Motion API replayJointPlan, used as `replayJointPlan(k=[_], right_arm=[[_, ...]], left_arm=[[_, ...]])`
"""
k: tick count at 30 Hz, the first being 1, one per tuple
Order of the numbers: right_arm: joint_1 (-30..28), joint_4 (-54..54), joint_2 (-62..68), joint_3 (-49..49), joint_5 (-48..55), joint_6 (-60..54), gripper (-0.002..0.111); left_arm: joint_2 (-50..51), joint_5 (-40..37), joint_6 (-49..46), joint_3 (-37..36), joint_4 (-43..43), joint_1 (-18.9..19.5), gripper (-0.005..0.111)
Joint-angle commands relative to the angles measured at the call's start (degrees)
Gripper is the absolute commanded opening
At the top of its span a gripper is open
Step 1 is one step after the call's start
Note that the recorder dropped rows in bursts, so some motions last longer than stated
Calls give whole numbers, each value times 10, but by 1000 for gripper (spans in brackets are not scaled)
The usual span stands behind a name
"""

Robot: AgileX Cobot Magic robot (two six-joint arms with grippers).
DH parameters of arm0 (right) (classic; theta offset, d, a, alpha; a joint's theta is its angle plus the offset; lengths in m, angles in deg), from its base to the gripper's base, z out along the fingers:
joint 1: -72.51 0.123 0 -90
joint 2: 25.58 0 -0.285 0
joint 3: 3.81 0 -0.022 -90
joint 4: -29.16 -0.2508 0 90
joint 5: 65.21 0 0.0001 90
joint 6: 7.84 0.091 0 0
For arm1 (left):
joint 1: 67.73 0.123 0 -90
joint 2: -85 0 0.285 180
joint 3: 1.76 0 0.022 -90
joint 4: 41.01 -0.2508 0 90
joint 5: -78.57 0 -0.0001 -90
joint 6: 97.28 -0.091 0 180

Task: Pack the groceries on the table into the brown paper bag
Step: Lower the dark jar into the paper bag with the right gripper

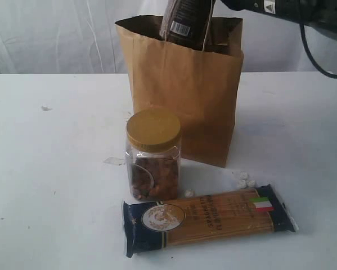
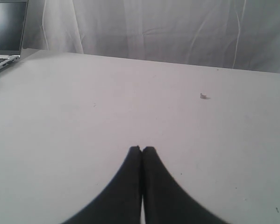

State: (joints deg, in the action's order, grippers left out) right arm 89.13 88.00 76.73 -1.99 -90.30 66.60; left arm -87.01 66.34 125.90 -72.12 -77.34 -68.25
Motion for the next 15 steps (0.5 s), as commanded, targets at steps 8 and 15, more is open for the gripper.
replayJointPlan(k=[8, 15], right_arm=[[-1, 53, -7, -6, 71, 1, 0], [0, 60, -7, -6, 77, 4, 0]], left_arm=[[-2, 2, 4, -2, -3, -3, 0], [-2, 2, 4, -2, -3, -3, 0]])
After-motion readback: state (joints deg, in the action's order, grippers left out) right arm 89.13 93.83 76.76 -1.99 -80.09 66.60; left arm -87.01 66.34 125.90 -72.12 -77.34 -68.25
